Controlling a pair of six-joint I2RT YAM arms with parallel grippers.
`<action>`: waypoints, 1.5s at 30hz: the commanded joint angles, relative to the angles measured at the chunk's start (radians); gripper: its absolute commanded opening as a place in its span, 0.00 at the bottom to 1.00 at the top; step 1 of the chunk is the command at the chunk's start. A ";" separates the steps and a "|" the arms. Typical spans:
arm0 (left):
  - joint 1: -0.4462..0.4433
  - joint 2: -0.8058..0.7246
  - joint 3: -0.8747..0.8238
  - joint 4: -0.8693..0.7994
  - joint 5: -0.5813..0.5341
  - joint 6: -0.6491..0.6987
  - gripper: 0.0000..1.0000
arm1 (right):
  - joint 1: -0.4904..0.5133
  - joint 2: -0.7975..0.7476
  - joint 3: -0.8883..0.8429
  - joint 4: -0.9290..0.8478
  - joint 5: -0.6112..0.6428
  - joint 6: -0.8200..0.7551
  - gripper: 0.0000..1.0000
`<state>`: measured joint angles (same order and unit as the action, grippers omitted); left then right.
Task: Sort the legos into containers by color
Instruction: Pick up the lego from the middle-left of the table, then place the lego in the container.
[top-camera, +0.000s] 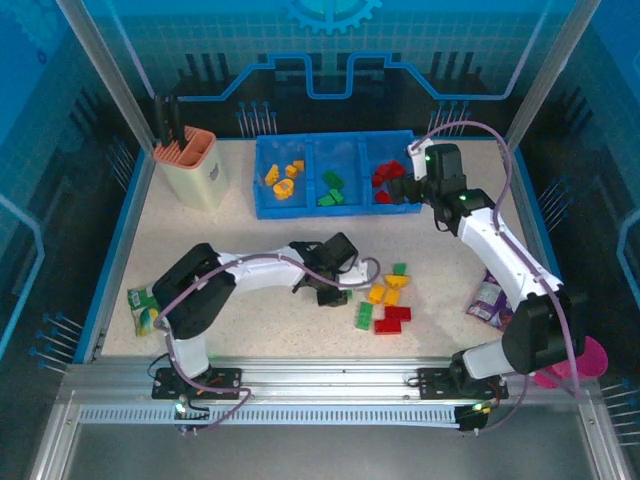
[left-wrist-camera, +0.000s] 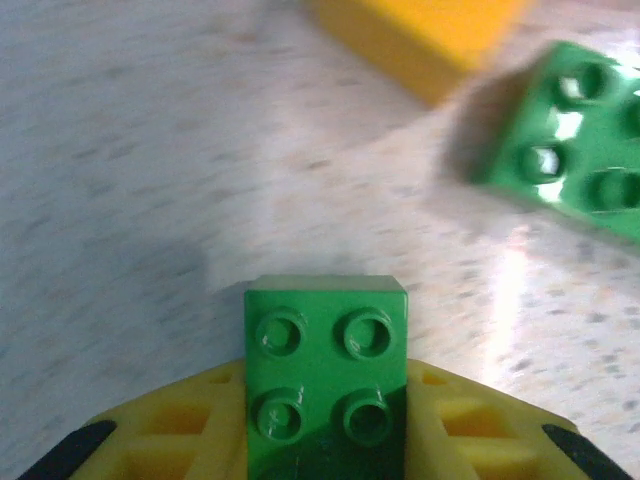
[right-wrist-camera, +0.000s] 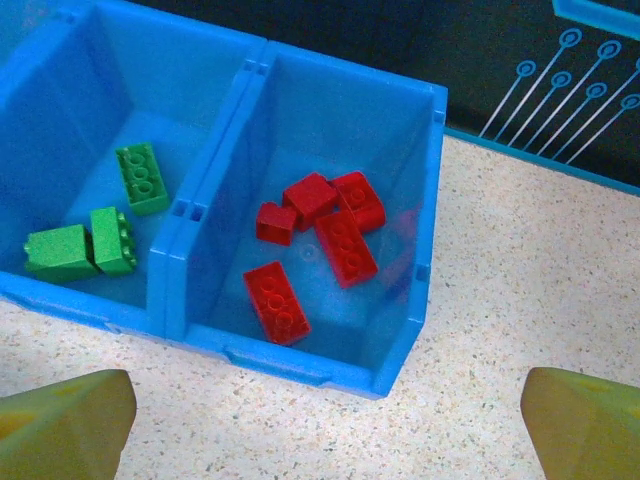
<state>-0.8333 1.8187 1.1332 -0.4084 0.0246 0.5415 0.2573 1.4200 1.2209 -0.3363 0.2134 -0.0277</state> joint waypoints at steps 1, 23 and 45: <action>0.083 -0.073 0.074 0.040 -0.054 -0.124 0.30 | -0.012 -0.020 -0.027 -0.021 -0.031 0.028 1.00; 0.352 0.668 1.215 -0.182 -0.375 -0.387 0.31 | -0.036 0.004 -0.031 0.000 -0.241 0.008 1.00; 0.384 0.874 1.458 -0.139 -0.285 -0.410 0.49 | -0.059 0.124 -0.011 0.007 -0.313 0.023 1.00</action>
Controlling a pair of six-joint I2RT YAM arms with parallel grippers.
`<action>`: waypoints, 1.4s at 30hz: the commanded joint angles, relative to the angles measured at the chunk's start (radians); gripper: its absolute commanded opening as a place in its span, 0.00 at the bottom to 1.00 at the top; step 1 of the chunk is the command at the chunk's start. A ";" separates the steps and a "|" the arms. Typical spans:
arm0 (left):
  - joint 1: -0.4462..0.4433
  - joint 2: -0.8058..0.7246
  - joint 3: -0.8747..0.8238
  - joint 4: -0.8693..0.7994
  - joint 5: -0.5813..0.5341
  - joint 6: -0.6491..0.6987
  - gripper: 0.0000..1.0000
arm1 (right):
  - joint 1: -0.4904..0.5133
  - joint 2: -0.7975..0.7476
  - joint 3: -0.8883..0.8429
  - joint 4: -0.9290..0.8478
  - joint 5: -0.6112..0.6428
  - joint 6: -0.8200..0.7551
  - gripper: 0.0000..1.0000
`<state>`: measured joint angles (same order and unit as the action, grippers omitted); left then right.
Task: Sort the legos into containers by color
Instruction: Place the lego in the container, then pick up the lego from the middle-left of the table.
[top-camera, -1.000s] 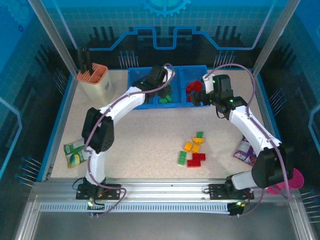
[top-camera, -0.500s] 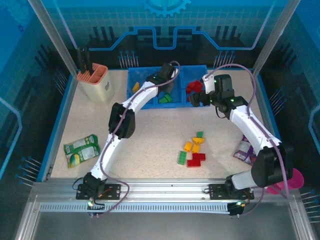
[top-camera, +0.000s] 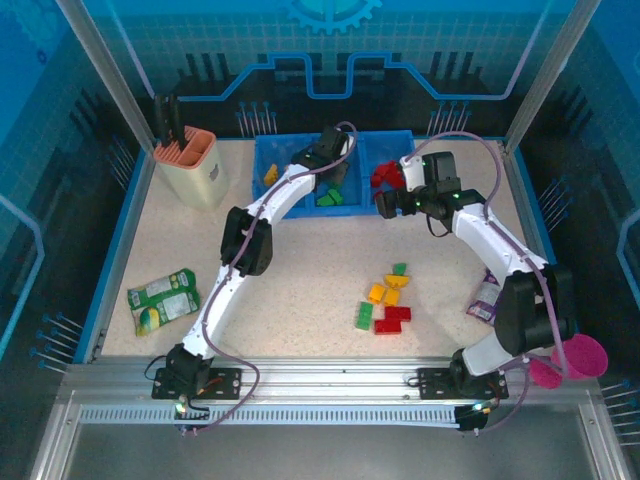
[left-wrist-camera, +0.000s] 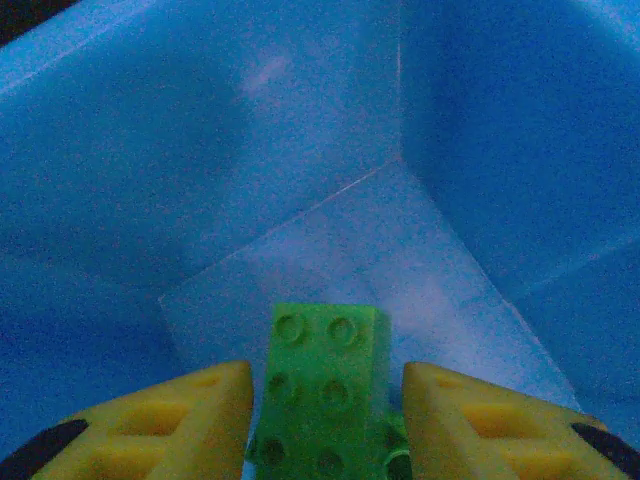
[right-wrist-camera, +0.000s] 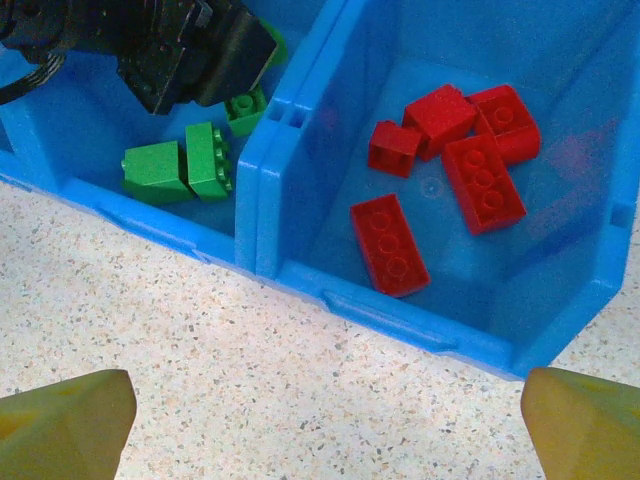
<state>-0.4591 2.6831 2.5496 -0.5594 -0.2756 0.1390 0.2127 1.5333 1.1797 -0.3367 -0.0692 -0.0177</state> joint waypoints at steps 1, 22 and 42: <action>0.010 0.006 0.041 0.009 0.012 -0.005 0.52 | -0.014 0.014 0.033 0.007 -0.030 0.010 1.00; -0.059 -0.717 -0.711 0.124 0.158 -0.001 0.58 | 0.008 0.000 0.047 0.006 -0.080 0.035 1.00; -0.459 -0.982 -1.210 -0.179 0.196 -0.760 0.72 | -0.039 -0.090 -0.003 -0.149 -0.038 0.198 1.00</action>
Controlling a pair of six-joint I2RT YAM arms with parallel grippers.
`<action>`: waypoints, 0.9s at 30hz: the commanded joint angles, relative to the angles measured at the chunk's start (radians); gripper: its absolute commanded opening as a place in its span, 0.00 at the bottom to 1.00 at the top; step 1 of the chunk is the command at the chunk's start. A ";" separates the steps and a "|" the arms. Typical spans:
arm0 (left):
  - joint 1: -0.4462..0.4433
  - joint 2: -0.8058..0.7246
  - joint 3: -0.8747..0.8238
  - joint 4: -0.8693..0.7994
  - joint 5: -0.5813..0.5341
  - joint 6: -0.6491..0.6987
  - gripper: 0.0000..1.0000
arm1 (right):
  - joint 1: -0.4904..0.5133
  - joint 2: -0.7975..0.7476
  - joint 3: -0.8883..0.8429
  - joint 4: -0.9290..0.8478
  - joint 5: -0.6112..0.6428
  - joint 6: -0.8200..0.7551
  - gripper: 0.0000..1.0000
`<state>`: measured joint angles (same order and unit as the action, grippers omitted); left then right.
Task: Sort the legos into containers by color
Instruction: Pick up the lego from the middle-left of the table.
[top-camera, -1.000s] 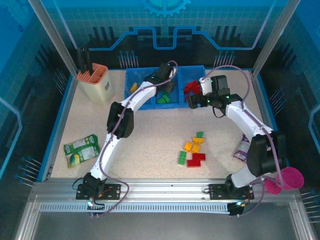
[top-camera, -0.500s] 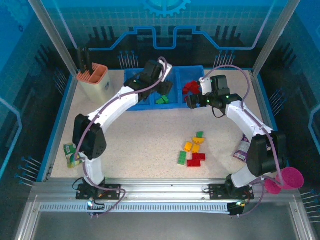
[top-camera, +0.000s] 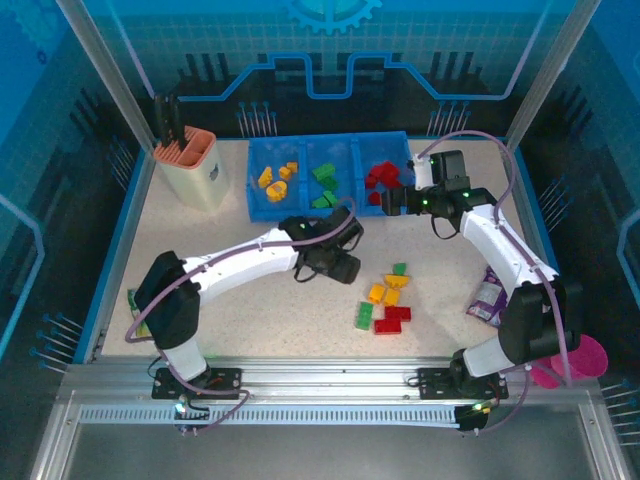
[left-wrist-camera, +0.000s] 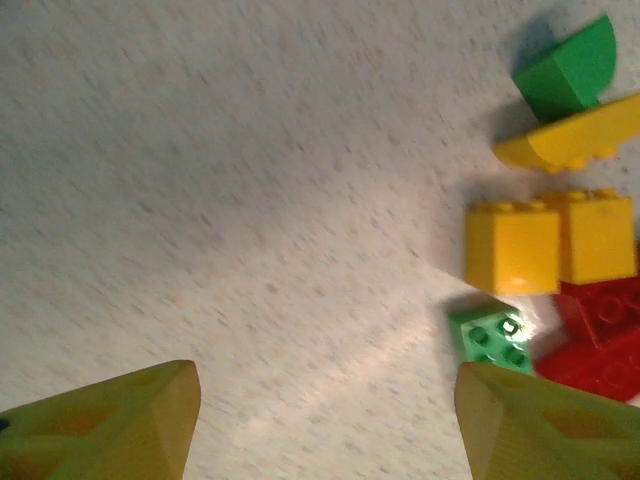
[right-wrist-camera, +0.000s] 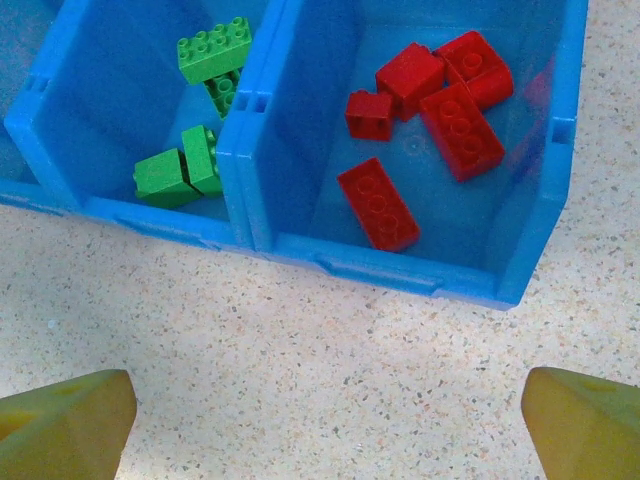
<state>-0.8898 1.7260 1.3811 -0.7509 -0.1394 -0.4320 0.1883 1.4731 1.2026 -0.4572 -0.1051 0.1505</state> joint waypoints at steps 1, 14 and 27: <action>-0.041 -0.022 -0.051 0.029 0.068 -0.207 0.72 | -0.016 -0.032 -0.035 -0.024 -0.007 0.029 1.00; -0.189 0.165 0.005 0.081 0.078 -0.317 0.71 | -0.050 -0.057 -0.105 0.044 -0.077 0.026 1.00; -0.204 0.332 0.155 -0.008 0.087 -0.329 0.69 | -0.087 -0.057 -0.163 0.127 -0.146 0.063 1.00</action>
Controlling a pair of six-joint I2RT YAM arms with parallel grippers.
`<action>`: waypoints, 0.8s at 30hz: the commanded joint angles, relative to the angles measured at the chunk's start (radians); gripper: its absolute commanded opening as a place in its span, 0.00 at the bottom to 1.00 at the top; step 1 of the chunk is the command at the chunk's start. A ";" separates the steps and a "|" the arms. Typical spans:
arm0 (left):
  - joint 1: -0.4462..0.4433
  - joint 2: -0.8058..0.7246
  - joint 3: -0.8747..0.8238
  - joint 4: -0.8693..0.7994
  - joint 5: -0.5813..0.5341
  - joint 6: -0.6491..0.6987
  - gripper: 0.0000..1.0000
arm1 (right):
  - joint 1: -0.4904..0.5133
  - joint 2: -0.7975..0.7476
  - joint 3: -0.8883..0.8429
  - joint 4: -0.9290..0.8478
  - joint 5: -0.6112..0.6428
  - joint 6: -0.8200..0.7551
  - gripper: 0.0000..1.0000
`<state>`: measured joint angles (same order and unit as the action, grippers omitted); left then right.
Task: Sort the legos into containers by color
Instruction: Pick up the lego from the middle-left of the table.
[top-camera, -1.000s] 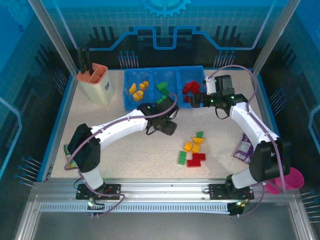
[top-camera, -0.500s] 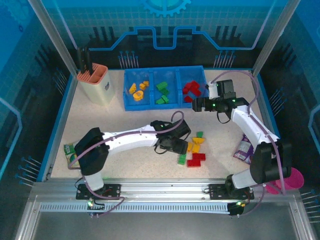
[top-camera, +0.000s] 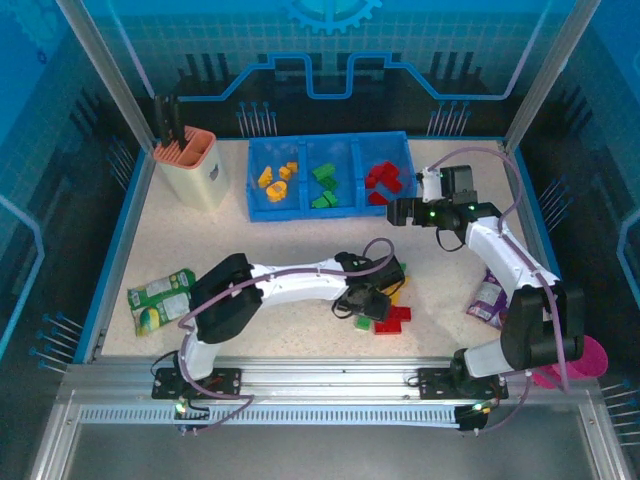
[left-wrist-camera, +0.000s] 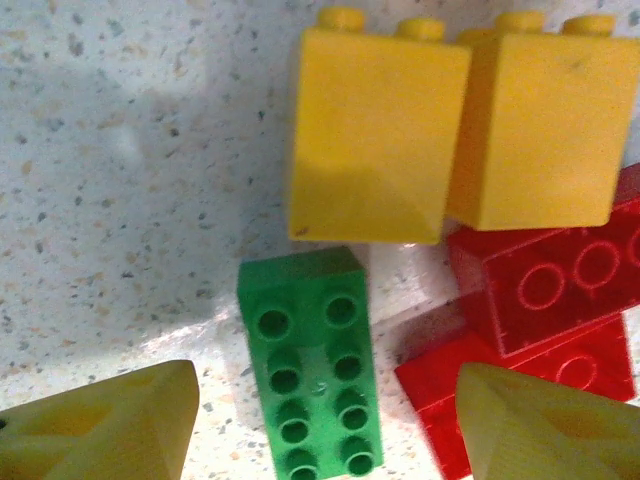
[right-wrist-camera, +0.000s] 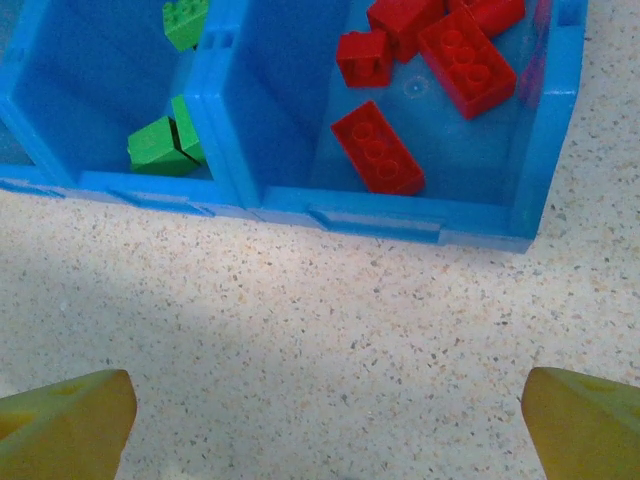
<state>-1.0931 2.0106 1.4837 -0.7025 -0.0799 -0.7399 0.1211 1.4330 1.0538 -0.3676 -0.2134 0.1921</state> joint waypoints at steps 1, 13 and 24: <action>0.001 0.061 0.064 -0.068 0.032 -0.019 0.69 | -0.022 -0.017 -0.016 0.041 -0.040 0.023 1.00; 0.040 0.101 0.056 -0.093 0.073 -0.070 0.61 | -0.021 -0.032 -0.031 0.063 -0.060 0.029 1.00; 0.095 0.002 -0.101 -0.063 0.125 -0.071 0.40 | -0.021 -0.034 -0.023 0.040 -0.024 0.005 1.00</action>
<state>-1.0229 2.0567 1.4597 -0.7078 0.0147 -0.8131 0.1154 1.4246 1.0328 -0.3210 -0.2440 0.2092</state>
